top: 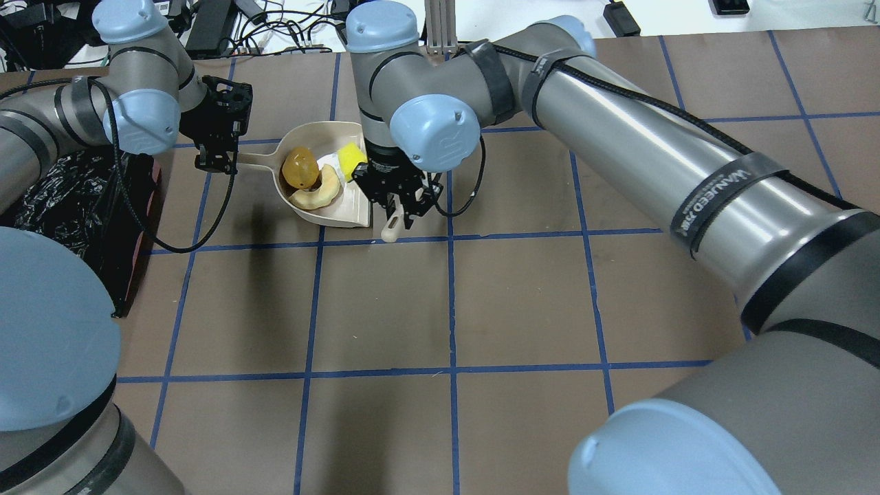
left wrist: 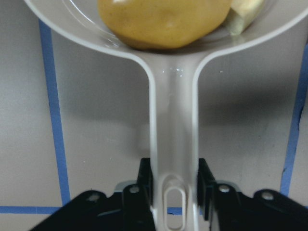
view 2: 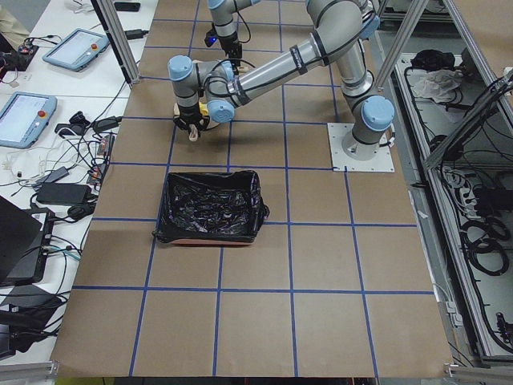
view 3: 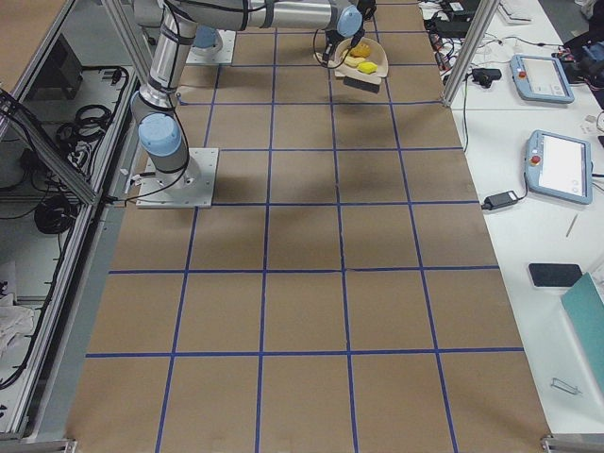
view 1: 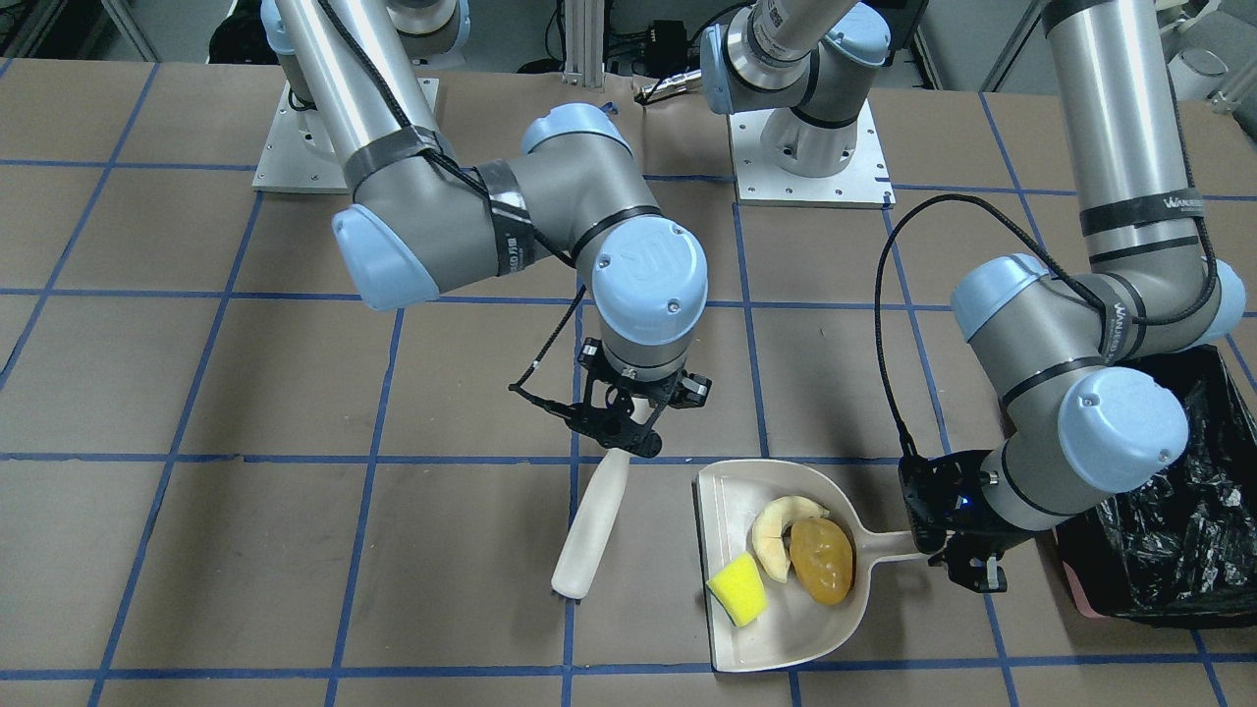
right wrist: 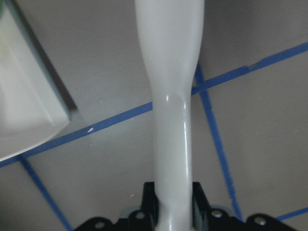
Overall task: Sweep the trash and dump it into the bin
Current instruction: 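Lift the dustpan over the black bin with the left while the right returns the brush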
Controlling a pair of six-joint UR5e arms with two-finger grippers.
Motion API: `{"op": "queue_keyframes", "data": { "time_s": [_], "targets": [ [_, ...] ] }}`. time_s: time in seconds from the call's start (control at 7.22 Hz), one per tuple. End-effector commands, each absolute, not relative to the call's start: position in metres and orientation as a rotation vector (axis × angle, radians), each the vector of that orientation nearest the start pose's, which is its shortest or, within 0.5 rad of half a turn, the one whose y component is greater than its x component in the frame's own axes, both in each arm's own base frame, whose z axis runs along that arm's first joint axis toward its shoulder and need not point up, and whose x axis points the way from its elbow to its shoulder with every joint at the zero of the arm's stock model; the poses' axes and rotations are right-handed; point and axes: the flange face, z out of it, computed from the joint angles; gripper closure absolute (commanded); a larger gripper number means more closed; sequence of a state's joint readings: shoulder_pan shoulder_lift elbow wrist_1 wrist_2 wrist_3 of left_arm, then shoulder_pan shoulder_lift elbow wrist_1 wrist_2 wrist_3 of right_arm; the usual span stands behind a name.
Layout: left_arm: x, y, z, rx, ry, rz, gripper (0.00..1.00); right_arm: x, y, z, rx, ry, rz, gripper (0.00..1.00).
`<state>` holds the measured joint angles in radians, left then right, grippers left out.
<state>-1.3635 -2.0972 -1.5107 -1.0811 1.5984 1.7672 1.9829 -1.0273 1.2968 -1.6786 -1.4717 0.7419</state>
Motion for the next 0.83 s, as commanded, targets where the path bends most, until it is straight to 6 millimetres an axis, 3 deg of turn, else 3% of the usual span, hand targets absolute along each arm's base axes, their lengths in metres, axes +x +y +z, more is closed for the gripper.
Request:
{"op": "queue_keyframes", "data": {
  "time_s": [0.0, 0.14, 0.28, 0.69],
  "targets": [
    [0.018, -0.674, 0.279, 2.174, 2.209, 0.009, 0.79, 0.295, -0.574, 0.339, 0.345, 3.167, 0.245, 1.00],
    [0.023, -0.671, 0.295, 2.200, 2.178, 0.012, 0.80, 0.243, -0.572, 0.345, 0.225, 3.160, 0.247, 1.00],
    [0.041, -0.664, 0.310, 2.214, 2.168, 0.017, 0.81, 0.190, -0.571, 0.351, 0.194, 3.146, 0.250, 1.00],
    [0.130, -0.637, 0.350, 2.282, 2.123, -0.006, 0.85, 0.060, -0.587, 0.345, 0.157, 3.116, 0.273, 1.00]
  ]
}}
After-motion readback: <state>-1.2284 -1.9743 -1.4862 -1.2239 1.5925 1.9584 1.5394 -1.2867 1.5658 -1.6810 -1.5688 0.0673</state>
